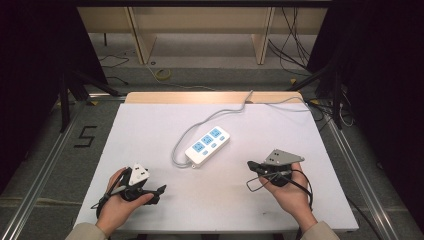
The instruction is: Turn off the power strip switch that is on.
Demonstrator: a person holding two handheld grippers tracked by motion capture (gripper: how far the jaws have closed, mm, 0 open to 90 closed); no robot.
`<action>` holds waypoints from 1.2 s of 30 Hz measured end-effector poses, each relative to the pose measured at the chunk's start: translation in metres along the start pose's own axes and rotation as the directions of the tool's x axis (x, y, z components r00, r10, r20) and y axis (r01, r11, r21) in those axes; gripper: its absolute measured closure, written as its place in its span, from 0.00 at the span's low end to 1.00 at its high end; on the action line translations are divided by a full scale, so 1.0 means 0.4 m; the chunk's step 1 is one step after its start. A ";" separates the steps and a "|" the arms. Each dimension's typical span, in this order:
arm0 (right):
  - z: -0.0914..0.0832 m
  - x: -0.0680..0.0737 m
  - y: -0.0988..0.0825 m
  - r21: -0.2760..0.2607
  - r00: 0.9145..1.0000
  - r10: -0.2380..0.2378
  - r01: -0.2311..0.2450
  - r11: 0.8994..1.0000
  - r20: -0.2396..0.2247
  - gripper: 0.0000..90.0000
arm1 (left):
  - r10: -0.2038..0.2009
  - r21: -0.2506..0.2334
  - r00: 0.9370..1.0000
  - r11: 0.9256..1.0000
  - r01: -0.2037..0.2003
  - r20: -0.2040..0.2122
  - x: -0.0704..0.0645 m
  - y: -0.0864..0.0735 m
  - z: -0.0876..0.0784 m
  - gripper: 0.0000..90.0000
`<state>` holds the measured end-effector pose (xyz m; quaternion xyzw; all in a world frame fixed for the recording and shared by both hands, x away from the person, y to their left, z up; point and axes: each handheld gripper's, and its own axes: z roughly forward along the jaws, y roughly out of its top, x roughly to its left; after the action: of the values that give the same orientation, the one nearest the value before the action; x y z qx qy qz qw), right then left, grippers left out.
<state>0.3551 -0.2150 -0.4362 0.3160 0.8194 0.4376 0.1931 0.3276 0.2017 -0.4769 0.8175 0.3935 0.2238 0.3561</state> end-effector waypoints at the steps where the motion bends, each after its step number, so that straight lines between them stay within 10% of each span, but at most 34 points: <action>1: 0.001 -0.001 0.001 -0.001 1.000 -0.006 0.006 1.000 0.000 1.00 | 0.001 0.000 1.000 1.000 -0.001 0.000 0.000 0.000 0.000 0.17; 36: 0.041 0.005 0.048 0.015 1.000 -0.020 0.020 1.000 -0.020 1.00 | 0.012 0.004 1.000 1.000 -0.012 -0.004 -0.001 0.001 0.001 0.17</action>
<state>0.3703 -0.1958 -0.4290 0.3049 0.8276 0.4326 0.1871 0.3277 0.2011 -0.4767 0.8201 0.3898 0.2266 0.3525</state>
